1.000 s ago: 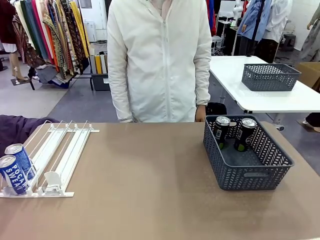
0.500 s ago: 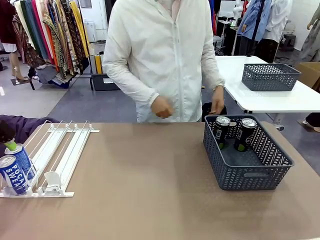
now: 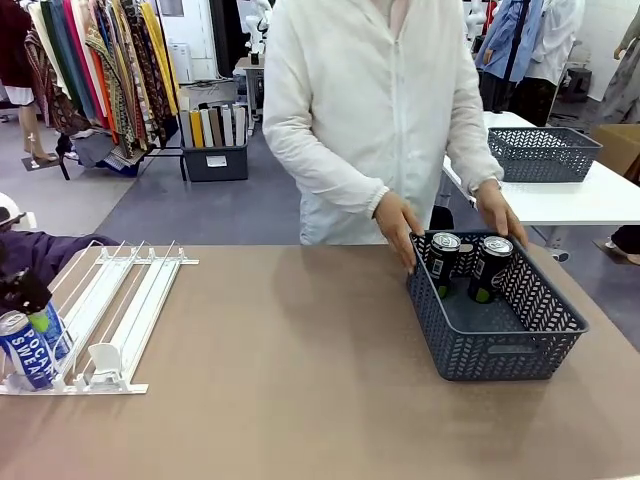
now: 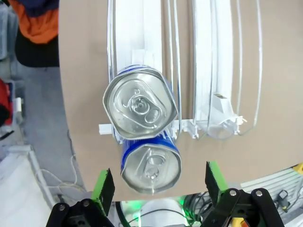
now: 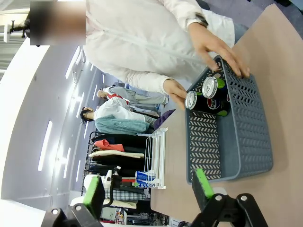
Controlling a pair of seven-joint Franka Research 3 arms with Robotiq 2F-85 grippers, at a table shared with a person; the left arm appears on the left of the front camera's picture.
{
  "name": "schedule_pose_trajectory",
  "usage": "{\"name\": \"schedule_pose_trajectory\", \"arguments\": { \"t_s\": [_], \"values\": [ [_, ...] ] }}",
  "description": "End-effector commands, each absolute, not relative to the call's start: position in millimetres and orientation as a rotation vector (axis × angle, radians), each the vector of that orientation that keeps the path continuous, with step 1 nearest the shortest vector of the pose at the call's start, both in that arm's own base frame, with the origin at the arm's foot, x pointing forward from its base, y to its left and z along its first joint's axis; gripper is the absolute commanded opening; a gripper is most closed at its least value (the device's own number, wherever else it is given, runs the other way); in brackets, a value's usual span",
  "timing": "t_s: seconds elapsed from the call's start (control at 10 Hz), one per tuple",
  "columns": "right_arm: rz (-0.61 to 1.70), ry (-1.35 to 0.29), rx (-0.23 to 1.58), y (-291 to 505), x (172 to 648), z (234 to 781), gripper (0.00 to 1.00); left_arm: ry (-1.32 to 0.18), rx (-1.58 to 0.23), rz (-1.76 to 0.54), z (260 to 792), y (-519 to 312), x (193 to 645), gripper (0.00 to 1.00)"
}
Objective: Retrieve and store the cans from the dispenser.
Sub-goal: Pick up one can from the Automatic Can Dispenser and place it in the middle of the table.
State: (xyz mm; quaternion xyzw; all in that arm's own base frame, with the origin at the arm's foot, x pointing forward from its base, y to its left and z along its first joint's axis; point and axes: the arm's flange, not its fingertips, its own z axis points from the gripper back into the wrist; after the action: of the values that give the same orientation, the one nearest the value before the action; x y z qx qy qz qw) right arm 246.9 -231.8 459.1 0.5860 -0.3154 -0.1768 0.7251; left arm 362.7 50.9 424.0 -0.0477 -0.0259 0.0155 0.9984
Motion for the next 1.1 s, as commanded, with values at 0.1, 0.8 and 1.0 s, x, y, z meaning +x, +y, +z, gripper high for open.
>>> {"name": "schedule_pose_trajectory", "arguments": {
  "t_s": [0.1,0.8,1.0],
  "values": [
    [-0.386,-0.724,1.310,-231,250,463,1.00,-0.013,-0.049,0.056,392,49,353,1.00],
    [-0.386,-0.724,1.310,-231,250,463,1.00,0.005,-0.027,0.054,373,52,359,0.23],
    [-0.386,-0.724,1.310,-231,250,463,1.00,-0.002,-0.039,0.057,374,52,360,0.00]
  ]
}}
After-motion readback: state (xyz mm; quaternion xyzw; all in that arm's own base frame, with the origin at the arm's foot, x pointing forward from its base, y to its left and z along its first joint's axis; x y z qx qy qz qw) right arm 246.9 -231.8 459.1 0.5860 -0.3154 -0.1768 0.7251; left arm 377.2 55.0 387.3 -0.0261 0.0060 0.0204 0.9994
